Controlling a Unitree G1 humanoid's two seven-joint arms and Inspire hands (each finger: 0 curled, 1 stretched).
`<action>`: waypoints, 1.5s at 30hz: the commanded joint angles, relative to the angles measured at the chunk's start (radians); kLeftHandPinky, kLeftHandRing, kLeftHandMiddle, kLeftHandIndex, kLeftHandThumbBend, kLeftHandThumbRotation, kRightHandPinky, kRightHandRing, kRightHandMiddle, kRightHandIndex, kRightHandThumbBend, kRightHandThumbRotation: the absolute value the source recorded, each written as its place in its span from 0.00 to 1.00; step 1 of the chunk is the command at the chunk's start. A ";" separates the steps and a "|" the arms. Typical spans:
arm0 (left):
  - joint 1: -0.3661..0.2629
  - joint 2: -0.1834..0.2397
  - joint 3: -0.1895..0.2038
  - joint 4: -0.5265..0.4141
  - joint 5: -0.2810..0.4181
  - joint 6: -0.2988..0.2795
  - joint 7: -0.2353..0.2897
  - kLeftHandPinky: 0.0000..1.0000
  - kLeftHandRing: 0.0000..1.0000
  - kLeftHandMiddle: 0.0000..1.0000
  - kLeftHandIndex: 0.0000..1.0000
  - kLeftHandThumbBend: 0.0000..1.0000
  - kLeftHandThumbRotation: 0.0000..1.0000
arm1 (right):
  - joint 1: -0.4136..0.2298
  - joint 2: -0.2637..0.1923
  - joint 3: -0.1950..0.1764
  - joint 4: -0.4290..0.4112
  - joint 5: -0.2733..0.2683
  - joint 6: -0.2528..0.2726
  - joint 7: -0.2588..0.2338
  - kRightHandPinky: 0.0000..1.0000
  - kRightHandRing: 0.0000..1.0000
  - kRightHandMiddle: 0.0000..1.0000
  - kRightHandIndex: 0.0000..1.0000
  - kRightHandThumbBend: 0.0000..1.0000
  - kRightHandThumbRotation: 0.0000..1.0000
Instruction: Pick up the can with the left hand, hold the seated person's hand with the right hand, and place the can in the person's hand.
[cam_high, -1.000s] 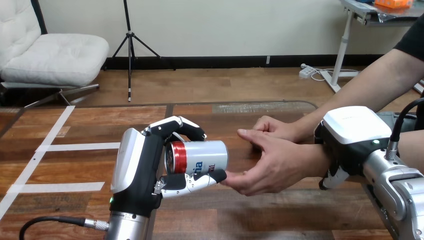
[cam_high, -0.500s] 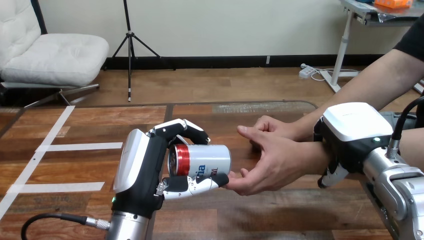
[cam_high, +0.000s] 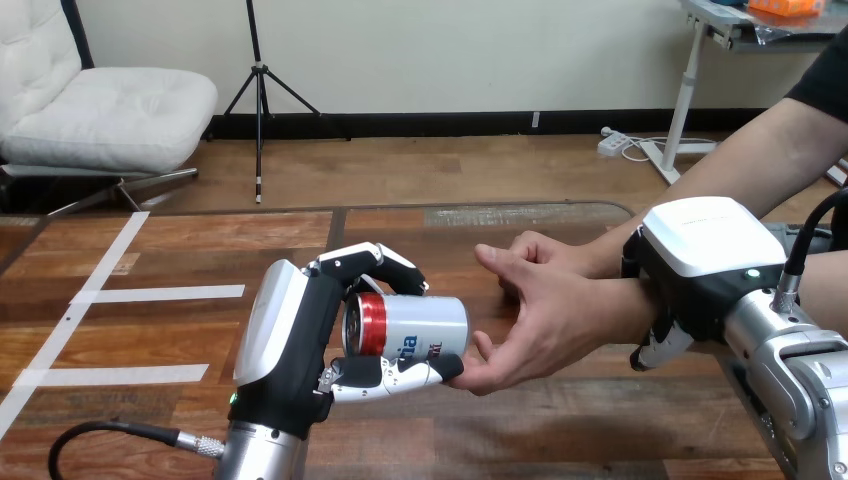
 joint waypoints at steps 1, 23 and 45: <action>-0.076 -0.012 0.003 -0.051 -0.018 -0.008 -0.004 0.30 0.36 0.42 0.44 0.74 0.00 | -0.039 0.018 -0.015 -0.071 0.014 0.003 0.008 0.20 0.28 0.38 0.51 0.85 0.00; -0.094 -0.033 -0.037 -0.021 -0.023 -0.012 -0.054 0.30 0.35 0.42 0.44 0.73 0.00 | -0.051 0.035 0.009 -0.100 -0.018 0.004 0.022 0.20 0.28 0.36 0.46 0.85 0.00; -0.093 -0.049 -0.060 -0.003 -0.014 -0.029 -0.055 0.29 0.35 0.41 0.44 0.73 0.00 | -0.065 0.069 0.036 -0.156 -0.056 -0.014 0.048 0.18 0.26 0.35 0.45 0.88 0.00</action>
